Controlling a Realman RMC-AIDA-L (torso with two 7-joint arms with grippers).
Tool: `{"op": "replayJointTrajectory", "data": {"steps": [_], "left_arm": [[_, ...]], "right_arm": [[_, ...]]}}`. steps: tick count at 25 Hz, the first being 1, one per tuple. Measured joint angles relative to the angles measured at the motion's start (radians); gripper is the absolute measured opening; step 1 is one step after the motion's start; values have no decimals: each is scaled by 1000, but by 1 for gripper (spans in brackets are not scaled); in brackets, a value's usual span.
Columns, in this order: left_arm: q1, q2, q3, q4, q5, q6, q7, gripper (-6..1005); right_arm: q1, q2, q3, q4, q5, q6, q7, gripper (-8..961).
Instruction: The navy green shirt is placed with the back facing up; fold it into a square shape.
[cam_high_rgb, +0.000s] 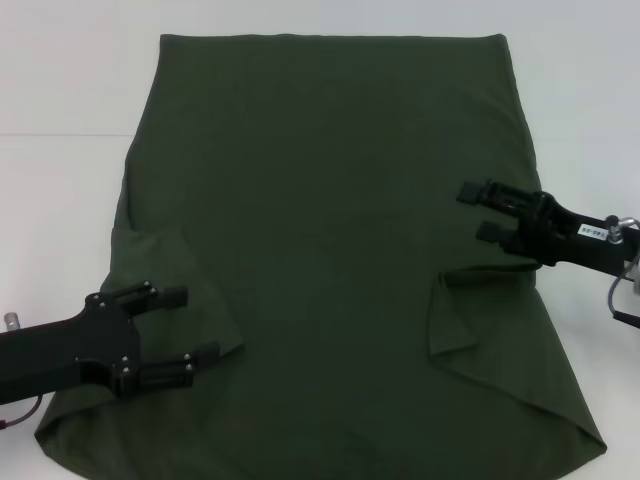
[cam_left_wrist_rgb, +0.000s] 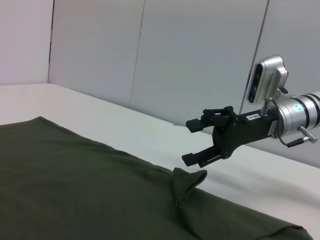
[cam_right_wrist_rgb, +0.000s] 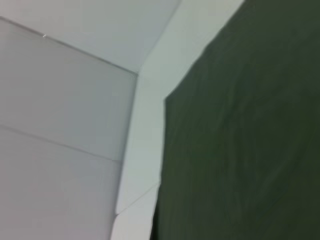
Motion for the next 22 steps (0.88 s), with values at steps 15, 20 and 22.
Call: {"op": "replayJointTrajectory", "data": {"steps": [15,20,22], "left_arm": [[9,0,-2,-8,-20,-7,-5,887],[9,-1,-2,-8,-20,-5,-2,887],[9,-1,-2,-8,-20,-5,-2,887]], "right_arm": [[-155,-24,-9,10,35,-51,54,941],[-137,-11,-18,10,-8,23,76,942],[-129,-6,-19,11,-12,45,77,942]]}}
